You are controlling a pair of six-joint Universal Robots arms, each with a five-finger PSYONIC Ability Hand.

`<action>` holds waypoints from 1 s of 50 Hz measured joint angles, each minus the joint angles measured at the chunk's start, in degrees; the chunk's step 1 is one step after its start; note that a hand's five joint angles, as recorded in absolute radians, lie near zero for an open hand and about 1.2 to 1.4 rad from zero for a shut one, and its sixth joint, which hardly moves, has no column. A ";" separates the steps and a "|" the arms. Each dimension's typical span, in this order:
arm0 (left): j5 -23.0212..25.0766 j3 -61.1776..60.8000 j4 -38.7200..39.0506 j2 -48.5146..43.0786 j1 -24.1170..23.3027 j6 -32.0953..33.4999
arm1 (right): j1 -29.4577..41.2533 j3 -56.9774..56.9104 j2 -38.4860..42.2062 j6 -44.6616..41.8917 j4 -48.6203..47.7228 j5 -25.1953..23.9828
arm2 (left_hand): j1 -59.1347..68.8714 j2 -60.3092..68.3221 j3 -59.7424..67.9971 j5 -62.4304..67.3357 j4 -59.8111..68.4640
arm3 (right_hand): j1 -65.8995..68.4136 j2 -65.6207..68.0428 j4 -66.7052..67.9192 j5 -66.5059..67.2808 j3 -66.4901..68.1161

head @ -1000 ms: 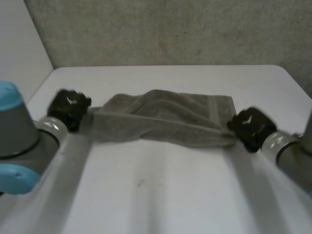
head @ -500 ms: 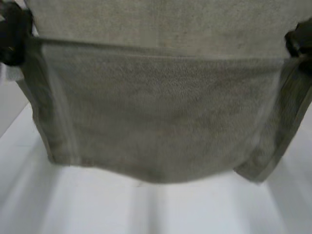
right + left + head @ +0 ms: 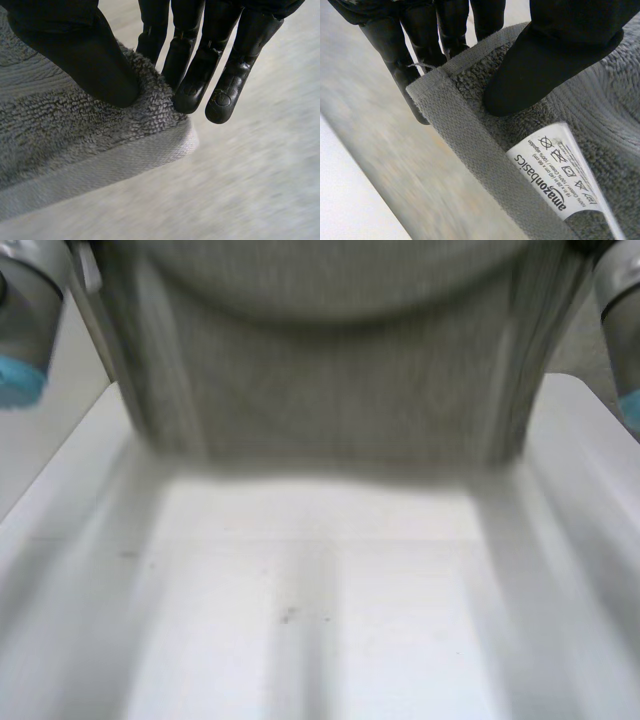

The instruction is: Fold the towel.

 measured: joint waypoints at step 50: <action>6.34 -69.14 -8.90 32.07 6.97 10.32 | -8.99 37.62 -18.64 -11.33 44.42 -10.87 | 0.00 0.00 0.00 0.00 0.00 | 0.05 0.25 0.08 0.57 0.24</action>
